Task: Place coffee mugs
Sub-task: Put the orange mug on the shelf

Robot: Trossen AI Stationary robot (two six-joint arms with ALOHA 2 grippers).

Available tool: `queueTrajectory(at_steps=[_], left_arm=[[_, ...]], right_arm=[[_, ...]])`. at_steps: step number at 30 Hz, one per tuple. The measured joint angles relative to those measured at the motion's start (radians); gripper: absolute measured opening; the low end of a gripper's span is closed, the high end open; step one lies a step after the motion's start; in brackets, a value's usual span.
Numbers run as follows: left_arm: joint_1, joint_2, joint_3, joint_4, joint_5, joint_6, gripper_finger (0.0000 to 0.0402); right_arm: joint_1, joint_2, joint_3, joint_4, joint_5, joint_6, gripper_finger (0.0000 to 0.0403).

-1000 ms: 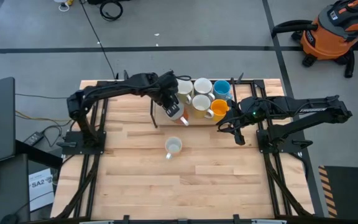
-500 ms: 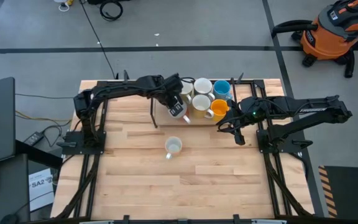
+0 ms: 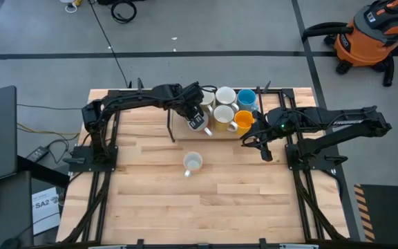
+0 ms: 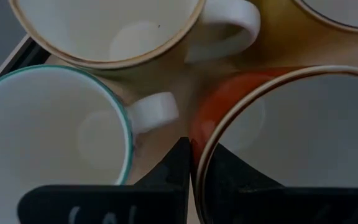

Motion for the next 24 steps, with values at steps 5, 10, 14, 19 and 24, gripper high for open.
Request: queueTrajectory(at_steps=[5, 10, 14, 19, 24], left_arm=[[0.001, 0.0, 0.0, 0.002, -0.003, 0.0, 0.0044], [0.001, -0.001, 0.0, 0.008, 0.001, -0.002, 0.0057], [0.001, -0.002, 0.0, 0.008, 0.0, -0.004, 0.006], [0.001, -0.002, 0.0, 0.016, -0.003, -0.009, 0.0061], [0.001, -0.002, 0.0, 0.051, 0.0, -0.01, 0.0062]], right_arm=[[0.0, 0.0, 0.0, 0.0, 0.0, 0.0, 0.0135], [0.0, 0.0, 0.0, 0.0, 0.0, 0.0, 0.0135], [0.0, 0.0, 0.0, 0.0, 0.0, 0.0, 0.0135], [0.0, 0.0, 0.0, 0.0, 0.0, 0.0, 0.0135], [0.0, 0.0, 0.0, 0.0, 0.0, 0.0, 0.0135]])
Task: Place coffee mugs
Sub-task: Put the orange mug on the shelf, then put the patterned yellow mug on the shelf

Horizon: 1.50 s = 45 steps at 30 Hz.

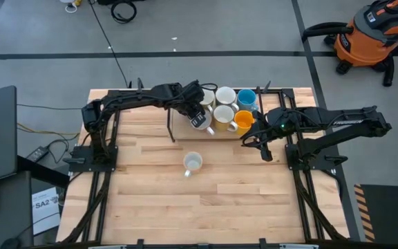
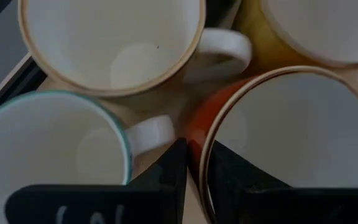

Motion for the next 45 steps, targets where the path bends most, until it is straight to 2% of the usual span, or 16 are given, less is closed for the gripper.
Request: queueTrajectory(at_steps=[17, 29, 36, 40, 45], left_arm=[[0.001, 0.0, 0.0, 0.021, 0.005, -0.001, 0.0065], [0.013, 0.0, 0.0, 0.042, 0.003, 0.0, 0.0151], [0.013, -0.001, 0.0, 0.115, 0.002, 0.029, 0.0164], [0.013, -0.006, 0.042, 0.074, 0.002, 0.06, 0.0163], [0.004, -0.006, 0.168, -0.089, 0.003, 0.063, 0.0163]], right_arm=[[0.0, 0.0, 0.0, 0.0, 0.0, 0.0, 0.0135], [0.0, 0.0, 0.0, 0.0, 0.0, 0.0, 0.0135], [0.0, 0.0, 0.0, -0.001, 0.0, 0.0, 0.0135], [0.0, 0.0, 0.0, -0.002, 0.0, 0.0, 0.0135], [0.0, 0.0, 0.0, -0.007, 0.0, 0.0, 0.0135]])
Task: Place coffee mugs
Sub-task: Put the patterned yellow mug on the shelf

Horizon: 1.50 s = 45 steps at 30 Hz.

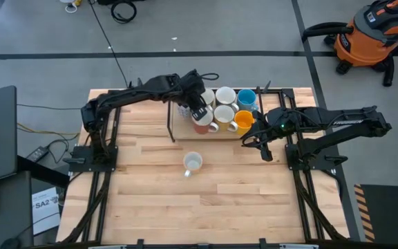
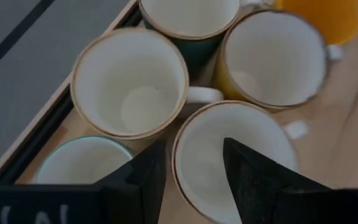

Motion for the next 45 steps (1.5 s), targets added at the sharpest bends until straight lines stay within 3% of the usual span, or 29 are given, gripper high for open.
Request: queueTrajectory(at_steps=[7, 16, 27, 37, 45], left_arm=[[-0.061, -0.002, 0.171, -0.153, 0.047, 0.13, 0.0163], [-0.23, 0.0, 0.206, -0.158, 0.049, 0.379, 0.0162], [-0.382, 0.0, 0.041, -0.131, 0.049, 0.547, 0.0162], [-0.367, 0.0, -0.199, 0.01, 0.04, 0.549, 0.0162], [-0.356, 0.0, -0.285, 0.062, 0.043, 0.538, 0.0162]], right_arm=[[0.0, 0.0, 0.0, 0.0, 0.0, 0.0, 0.0135], [0.0, 0.0, 0.0, 0.0, 0.0, 0.0, 0.0135], [0.0, 0.0, 0.0, 0.0, 0.0, 0.0, 0.0135], [0.0, 0.0, 0.0, 0.0, 0.0, 0.0, 0.0135], [0.0, 0.0, 0.0, 0.0, 0.0, 0.0, 0.0135]])
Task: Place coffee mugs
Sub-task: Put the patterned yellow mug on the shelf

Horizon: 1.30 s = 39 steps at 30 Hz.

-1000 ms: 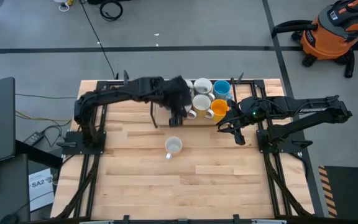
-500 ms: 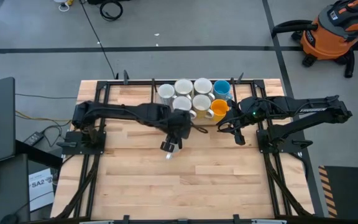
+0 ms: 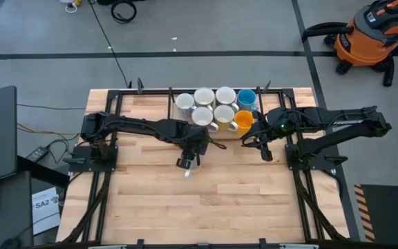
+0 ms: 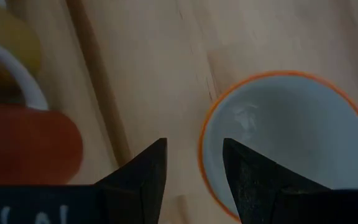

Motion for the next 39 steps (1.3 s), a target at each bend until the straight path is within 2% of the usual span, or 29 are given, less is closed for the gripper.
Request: queueTrajectory(at_steps=[10, 25, 34, 39], left_arm=[[0.0, 0.01, -0.049, 0.035, 0.001, -0.027, 0.0154], [-0.003, 0.006, -0.047, 0.037, 0.017, -0.061, 0.0028], [-0.002, 0.005, 0.022, -0.054, -0.01, -0.193, 0.0033], [0.001, 0.0, 0.116, -0.175, -0.004, -0.305, 0.0025]], right_arm=[[0.0, 0.0, 0.0, 0.0, 0.0, 0.0, 0.0135], [0.0, 0.0, 0.0, 0.0, 0.0, 0.0, 0.0135], [0.0, 0.0, 0.0, 0.0, 0.0, 0.0, 0.0135], [0.0, 0.0, 0.0, 0.0, 0.0, 0.0, 0.0135]])
